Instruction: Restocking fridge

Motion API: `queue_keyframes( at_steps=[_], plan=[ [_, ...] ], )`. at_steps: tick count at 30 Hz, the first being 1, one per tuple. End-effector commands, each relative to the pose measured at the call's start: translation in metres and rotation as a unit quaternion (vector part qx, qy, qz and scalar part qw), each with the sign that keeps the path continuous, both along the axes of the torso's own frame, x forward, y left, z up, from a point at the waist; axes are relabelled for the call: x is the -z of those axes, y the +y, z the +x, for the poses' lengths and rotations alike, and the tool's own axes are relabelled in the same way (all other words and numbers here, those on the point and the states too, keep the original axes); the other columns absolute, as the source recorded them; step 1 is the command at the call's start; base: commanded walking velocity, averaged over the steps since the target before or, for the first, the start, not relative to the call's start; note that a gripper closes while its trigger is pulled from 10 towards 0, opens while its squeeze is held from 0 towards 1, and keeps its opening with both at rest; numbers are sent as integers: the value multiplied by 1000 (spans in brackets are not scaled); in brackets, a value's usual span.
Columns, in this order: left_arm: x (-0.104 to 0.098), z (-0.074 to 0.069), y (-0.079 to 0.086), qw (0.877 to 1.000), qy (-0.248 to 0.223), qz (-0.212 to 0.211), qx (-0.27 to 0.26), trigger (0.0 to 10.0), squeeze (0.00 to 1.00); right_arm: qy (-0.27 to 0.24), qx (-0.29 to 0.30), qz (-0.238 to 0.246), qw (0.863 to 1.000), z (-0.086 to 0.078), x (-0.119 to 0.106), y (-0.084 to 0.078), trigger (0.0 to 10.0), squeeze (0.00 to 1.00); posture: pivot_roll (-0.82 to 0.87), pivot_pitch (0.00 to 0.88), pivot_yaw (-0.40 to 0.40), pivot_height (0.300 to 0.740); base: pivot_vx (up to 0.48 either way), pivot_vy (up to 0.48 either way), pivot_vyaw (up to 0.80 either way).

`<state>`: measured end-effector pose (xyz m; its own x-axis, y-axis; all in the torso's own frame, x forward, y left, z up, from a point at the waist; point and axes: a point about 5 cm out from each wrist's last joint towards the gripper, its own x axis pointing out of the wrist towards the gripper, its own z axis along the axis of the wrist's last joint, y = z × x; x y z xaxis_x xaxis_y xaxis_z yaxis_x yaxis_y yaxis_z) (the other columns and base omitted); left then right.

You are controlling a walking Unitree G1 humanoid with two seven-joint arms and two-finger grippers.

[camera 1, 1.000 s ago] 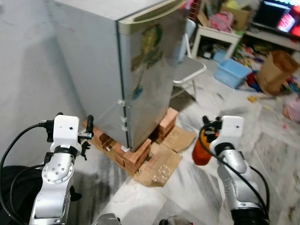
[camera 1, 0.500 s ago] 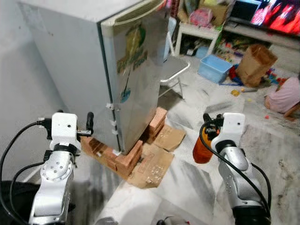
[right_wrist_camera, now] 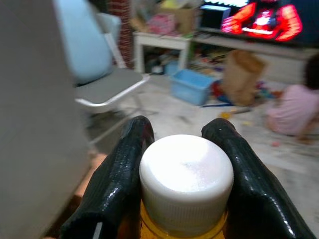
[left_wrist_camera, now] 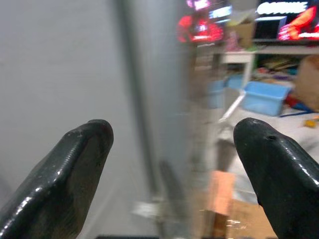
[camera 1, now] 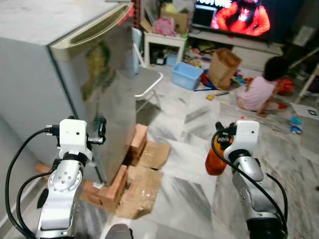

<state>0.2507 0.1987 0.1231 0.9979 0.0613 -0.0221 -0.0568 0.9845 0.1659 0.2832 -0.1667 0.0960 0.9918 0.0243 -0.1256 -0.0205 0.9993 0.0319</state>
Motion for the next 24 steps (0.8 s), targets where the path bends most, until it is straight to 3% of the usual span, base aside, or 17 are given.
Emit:
queue_keyframes(
  at_steps=[1, 13, 18, 24],
  plan=[
    [-4, 0, -7, 1000, -7, -6, 13, 10000, 0, -13, 12, -8, 1000, 0, -6, -10, 10000, 0, 73, 0, -76, 740, 0, 390, 0],
    [-5, 0, -10, 1000, -2, -4, 25, 10000, 0, -12, 13, -11, 1000, 2, -6, -8, 10000, 0, 81, 0, -82, 740, 0, 20, 0],
    [-2, 5, -14, 998, 17, 1, 64, 10000, 0, -11, 17, -15, 1000, 3, -6, -9, 10000, 0, 79, 0, -80, 740, 0, 0, 0],
    [-7, 10, -17, 996, 6, 10, 94, 10000, 0, -8, 28, -20, 999, -1, -5, -12, 10000, 0, 71, 0, -74, 740, 0, 0, 0]
  ],
)
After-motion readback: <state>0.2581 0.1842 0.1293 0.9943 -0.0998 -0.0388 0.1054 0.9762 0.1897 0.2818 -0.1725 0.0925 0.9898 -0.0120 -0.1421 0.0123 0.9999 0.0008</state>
